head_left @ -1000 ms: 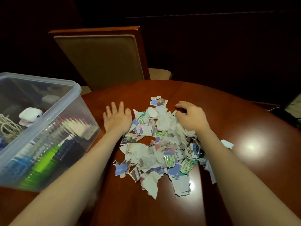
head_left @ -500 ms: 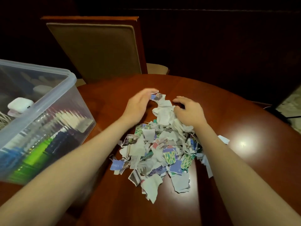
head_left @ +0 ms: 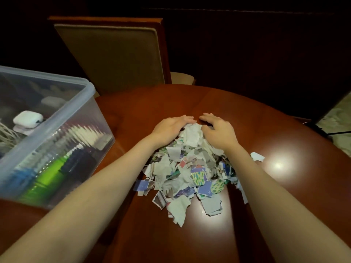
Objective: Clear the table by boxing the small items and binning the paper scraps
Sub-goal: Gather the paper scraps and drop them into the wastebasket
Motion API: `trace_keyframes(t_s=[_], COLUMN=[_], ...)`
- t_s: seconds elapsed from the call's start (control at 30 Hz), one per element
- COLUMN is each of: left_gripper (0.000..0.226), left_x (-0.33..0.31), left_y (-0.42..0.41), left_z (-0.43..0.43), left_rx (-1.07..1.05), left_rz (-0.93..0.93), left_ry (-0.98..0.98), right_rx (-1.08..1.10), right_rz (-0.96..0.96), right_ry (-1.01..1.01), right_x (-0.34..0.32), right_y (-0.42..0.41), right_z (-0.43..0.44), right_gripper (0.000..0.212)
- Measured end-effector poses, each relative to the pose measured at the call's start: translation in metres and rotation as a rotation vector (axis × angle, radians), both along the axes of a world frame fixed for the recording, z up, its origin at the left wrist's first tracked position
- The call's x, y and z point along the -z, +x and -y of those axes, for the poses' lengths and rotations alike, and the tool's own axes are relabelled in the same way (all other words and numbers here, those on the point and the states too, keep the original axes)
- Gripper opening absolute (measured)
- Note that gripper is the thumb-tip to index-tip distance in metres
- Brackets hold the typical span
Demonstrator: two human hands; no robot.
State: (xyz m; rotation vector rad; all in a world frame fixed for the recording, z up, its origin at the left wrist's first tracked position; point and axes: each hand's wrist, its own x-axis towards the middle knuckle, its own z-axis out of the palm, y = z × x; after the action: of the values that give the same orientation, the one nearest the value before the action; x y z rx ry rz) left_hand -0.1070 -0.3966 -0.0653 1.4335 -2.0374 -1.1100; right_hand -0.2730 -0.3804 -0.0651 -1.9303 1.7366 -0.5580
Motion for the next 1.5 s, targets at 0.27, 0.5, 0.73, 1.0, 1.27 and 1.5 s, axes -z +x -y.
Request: trace_keyframes(t_s=[0.27,0.5,0.73,1.0,1.27,1.5], left_gripper=[0.027,0.038,0.04,0.045,0.045,0.046], left_x=[-0.009,-0.005,-0.021,-0.01,0.002,0.005], left_y=[0.007,0.02,0.061,0.047,0.04,0.052], left_z=[-0.059,-0.104,-0.113,-0.113,-0.129,-0.148], left_rx=[-0.018,0.187,-0.089,-0.024,0.037,0.048], left_rz=[0.01,0.147,0.084,0.26,0.192,0.103], left_ry=[0.008,-0.043,-0.195,-0.073,-0.046,-0.097], right_rx=[-0.036,0.209,0.334,-0.026,-0.07,0.017], right_rz=[0.098,0.109,-0.226,-0.093,-0.014,0.008], right_ry=[0.035,-0.21,0.077,0.103,0.033,-0.021], right_x=[-0.007,-0.018,-0.004,-0.01,-0.001,-0.001], right_y=[0.022,-0.006,-0.047,0.027,0.055,0.071], right_z=[-0.075,-0.112,-0.108,-0.107,-0.146,-0.17], right_gripper=[0.045,0.035,0.048,0.047,0.043,0.043])
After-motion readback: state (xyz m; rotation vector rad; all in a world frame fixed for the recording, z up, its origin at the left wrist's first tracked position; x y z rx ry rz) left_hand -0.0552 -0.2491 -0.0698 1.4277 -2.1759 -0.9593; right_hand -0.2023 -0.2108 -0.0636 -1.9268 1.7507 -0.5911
